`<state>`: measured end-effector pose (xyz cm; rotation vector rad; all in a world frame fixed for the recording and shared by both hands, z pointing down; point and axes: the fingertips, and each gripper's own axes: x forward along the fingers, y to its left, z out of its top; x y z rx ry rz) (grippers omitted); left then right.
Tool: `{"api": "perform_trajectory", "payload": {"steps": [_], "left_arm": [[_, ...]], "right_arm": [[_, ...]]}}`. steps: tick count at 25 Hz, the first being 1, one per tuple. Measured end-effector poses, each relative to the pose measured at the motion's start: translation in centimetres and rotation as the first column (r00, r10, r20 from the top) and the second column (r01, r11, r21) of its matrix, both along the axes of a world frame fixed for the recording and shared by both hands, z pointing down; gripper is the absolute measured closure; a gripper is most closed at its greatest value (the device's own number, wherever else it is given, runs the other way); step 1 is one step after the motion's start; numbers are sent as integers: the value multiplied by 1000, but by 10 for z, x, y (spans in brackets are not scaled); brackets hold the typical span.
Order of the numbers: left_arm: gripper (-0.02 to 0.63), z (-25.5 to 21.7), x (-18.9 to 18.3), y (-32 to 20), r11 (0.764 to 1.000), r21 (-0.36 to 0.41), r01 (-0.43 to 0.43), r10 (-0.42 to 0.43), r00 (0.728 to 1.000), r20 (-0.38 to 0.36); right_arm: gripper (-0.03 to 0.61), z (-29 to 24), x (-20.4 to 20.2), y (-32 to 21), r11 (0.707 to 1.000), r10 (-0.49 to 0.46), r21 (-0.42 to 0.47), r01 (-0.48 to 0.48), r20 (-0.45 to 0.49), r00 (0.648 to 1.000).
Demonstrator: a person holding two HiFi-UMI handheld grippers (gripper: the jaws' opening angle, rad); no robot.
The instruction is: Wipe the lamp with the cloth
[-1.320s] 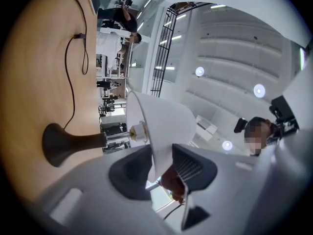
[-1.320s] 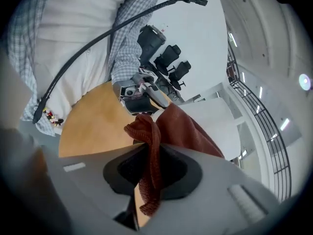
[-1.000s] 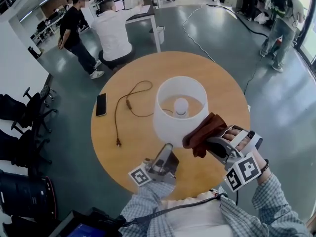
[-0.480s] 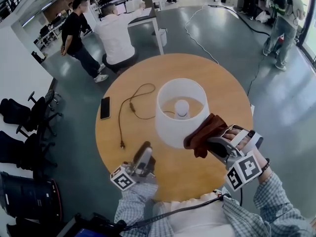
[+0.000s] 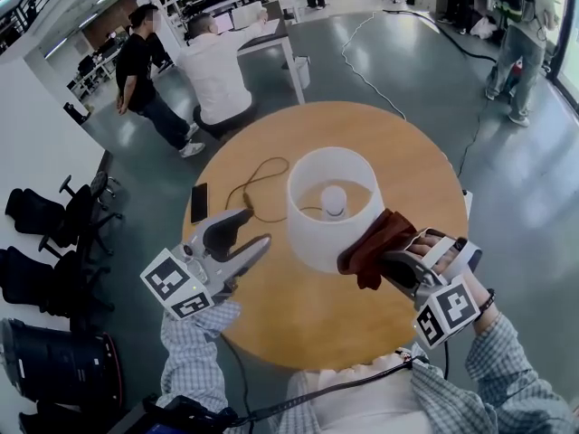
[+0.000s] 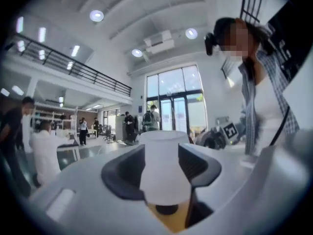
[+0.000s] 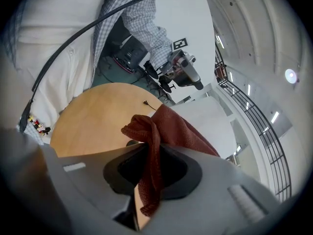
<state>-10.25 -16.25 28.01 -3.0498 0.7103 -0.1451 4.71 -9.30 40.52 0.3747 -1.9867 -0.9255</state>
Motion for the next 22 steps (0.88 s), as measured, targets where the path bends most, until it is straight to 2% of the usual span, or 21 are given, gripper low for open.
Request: {"api": "perform_trajectory", "payload": {"steps": [1, 3, 6, 8, 11, 14, 18, 20, 22], "left_arm": [[405, -3, 9, 0, 999, 32, -27, 24, 995, 98], [392, -5, 26, 2, 992, 82, -96, 69, 956, 285], [373, -1, 48, 7, 958, 128, -256, 164, 858, 488], [365, 9, 61, 11, 926, 111, -362, 223, 758, 613], [365, 26, 73, 12, 886, 44, -462, 265, 581, 769], [365, 34, 84, 12, 848, -15, -531, 284, 430, 857], [365, 48, 93, 17, 799, -123, -588, 315, 235, 920], [365, 56, 96, 17, 783, -162, -600, 317, 163, 934], [366, 62, 98, 19, 768, -203, -608, 340, 119, 933]], "right_arm": [[517, 0, 0, 0, 1000, 0, 0, 0, 1, 1000], [517, 1, 0, 1, 1000, -1, -1, 1, 3, 1000], [517, 2, 0, 1, 1000, 0, 1, 0, 3, 1000], [517, 2, 0, 1, 1000, 1, 2, -1, 2, 1000], [517, 3, -1, 1, 1000, 3, 2, -3, 0, 1000], [517, 4, -1, 0, 1000, 6, 1, -6, 2, 1000], [517, 5, 2, 0, 1000, 10, -4, -10, -1, 1000], [517, 6, 3, 1, 1000, 12, -5, -12, -6, 1000], [517, 6, 3, 1, 1000, 12, -3, -12, -8, 1000]]}}
